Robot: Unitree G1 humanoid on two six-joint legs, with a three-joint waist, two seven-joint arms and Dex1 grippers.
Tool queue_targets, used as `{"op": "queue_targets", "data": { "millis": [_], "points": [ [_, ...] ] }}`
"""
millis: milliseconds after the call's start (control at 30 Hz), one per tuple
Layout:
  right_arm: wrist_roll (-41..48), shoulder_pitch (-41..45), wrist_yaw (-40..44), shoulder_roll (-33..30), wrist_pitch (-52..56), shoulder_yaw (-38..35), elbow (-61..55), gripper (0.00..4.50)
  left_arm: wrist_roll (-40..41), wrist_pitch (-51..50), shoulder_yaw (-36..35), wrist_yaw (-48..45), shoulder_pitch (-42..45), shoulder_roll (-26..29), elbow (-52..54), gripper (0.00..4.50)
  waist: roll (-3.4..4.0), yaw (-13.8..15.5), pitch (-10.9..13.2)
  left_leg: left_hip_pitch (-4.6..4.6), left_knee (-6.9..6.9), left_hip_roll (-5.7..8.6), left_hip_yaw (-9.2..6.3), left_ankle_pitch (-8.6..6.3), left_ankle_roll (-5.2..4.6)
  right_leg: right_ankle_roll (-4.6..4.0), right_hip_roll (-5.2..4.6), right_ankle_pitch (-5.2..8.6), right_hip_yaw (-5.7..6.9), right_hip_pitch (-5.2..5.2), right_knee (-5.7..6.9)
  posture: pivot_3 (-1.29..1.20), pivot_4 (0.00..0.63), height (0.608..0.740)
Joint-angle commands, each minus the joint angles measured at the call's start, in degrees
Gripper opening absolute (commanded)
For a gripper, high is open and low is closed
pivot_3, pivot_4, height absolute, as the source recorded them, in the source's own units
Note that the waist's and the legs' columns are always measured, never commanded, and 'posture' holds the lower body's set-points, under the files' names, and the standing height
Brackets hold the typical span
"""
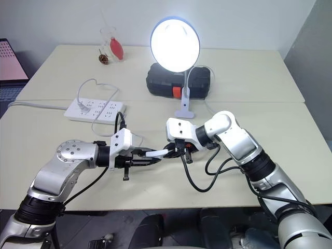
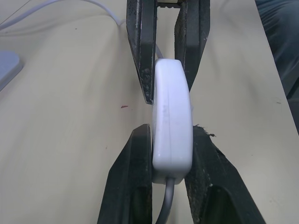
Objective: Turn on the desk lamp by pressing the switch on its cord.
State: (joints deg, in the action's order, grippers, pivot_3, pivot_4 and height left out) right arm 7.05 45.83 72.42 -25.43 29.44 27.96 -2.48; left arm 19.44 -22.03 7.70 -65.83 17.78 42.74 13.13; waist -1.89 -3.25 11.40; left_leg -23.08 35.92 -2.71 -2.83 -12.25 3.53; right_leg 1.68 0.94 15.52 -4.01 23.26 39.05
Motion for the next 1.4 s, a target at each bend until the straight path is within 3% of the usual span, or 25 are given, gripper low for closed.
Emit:
{"op": "queue_targets", "data": {
  "millis": [33, 200, 267, 333, 667, 933, 1200, 1267, 1400],
  "points": [
    [0.91, 0.89, 0.04, 0.48, -0.82, -0.68, -2.21, 0.36, 0.03, 0.14, -1.36, 2.01, 1.8, -0.7, 0.82, 0.56, 0.0, 0.0, 0.0, 0.0, 0.0, 0.0, 0.0, 0.0, 0.0, 0.0, 0.0, 0.0, 0.0, 0.0, 0.0, 0.0, 0.15, 0.74],
    [0.84, 0.77, 0.13, 0.5, -1.0, -0.58, -2.23, 0.36, -0.02, 0.58, -1.61, 1.87, 2.0, -0.99, 1.33, 0.56, 0.0, 0.0, 0.0, 0.0, 0.0, 0.0, 0.0, 0.0, 0.0, 0.0, 0.0, 0.0, 0.0, 0.0, 0.0, 0.0, 0.15, 0.74],
    [0.73, 0.73, 0.13, 0.53, -1.17, -0.5, -2.13, 0.36, -0.55, 1.31, -1.87, 2.23, 1.98, -0.93, 1.33, 1.26, 0.0, 0.0, 0.0, 0.0, 0.0, 0.0, 0.0, 0.0, 0.0, 0.0, 0.0, 0.0, 0.0, 0.0, 0.0, 0.0, 0.15, 0.74],
    [0.41, 0.7, 0.01, 0.57, -1.71, -0.36, -1.73, 0.36, -1.86, 3.71, -1.65, 2.38, 1.63, -0.72, 0.76, 1.53, 0.0, 0.0, 0.0, 0.0, 0.0, 0.0, -0.01, 0.0, 0.0, 0.0, 0.0, 0.0, 0.0, 0.0, 0.0, 0.0, 0.15, 0.74],
    [-3.09, 1.74, -0.99, 1.4, -8.65, 0.48, 4.8, 0.36, -3.44, 8.95, -5.35, 1.93, -4.34, 3.63, 2.18, 3.73, 0.0, -0.11, 0.0, 0.01, -0.02, -0.01, 0.01, 0.0, 0.0, 0.0, 0.0, 0.0, -0.01, 0.01, 0.0, 0.0, 0.15, 0.74],
    [-8.45, 4.8, -7.16, 6.5, -20.23, -0.07, 22.46, 0.36, 0.53, 5.14, -17.62, 5.65, -17.64, 6.06, 8.28, 3.74, 0.04, -0.17, 0.03, 0.03, -0.02, -0.03, 0.05, 0.0, 0.0, -0.02, -0.02, 0.01, -0.03, 0.03, 0.01, 0.0, 0.15, 0.74],
    [-14.05, 7.53, -11.51, 9.64, -30.46, -0.05, 38.64, 0.36, 2.51, 2.76, -20.95, 8.96, -23.25, 4.74, 12.2, 3.74, 0.05, 0.09, 0.04, 0.02, -0.02, -0.01, 0.06, 0.0, 0.0, -0.03, -0.04, 0.01, -0.03, 0.01, -0.01, 0.0, 0.15, 0.74],
    [-13.61, 7.15, -11.28, 9.57, -30.54, -0.98, 38.57, 1.06, 3.3, 1.55, -21.54, 11.14, -22.8, 3.46, 12.7, 3.74, 0.05, 0.05, 0.04, 0.06, -0.02, -0.02, 0.08, 0.0, 0.0, -0.02, -0.04, 0.0, -0.05, 0.0, 0.01, 0.0, 0.15, 0.74],
    [-12.03, 5.77, -10.15, 8.81, -29.52, -2.6, 35.55, 2.03, 3.52, -0.71, -21.45, 14.17, -21.82, 2.45, 12.83, 3.74, 0.05, 0.07, 0.03, 0.06, -0.01, -0.03, 0.04, 0.0, 0.0, 0.0, -0.03, -0.01, -0.04, -0.01, 0.03, 0.0, 0.15, 0.74]
  ]
}}
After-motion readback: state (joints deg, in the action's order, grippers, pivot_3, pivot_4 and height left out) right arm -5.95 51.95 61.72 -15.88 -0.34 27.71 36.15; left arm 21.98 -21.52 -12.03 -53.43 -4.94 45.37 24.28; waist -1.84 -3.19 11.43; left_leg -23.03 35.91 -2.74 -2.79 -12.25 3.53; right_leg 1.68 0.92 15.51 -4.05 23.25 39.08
